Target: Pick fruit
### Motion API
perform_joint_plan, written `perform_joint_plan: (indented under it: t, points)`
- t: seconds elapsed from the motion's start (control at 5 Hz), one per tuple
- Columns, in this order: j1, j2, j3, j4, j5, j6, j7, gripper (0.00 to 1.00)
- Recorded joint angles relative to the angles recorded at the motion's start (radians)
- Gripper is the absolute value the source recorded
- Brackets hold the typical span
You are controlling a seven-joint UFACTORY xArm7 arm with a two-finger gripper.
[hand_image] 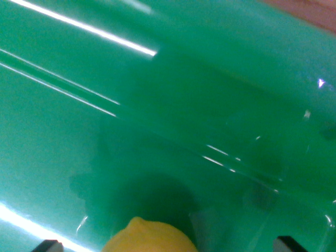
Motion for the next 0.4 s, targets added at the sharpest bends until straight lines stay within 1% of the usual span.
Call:
perform_joint_plan:
  t: [0.2,0.4]
  points:
    - [0.0,0.0,0.0,0.0,0.0,0.0,0.0,0.0]
    - [-0.0025,0.008,-0.002,-0.009,-0.0006,-0.016,-0.011,0.0]
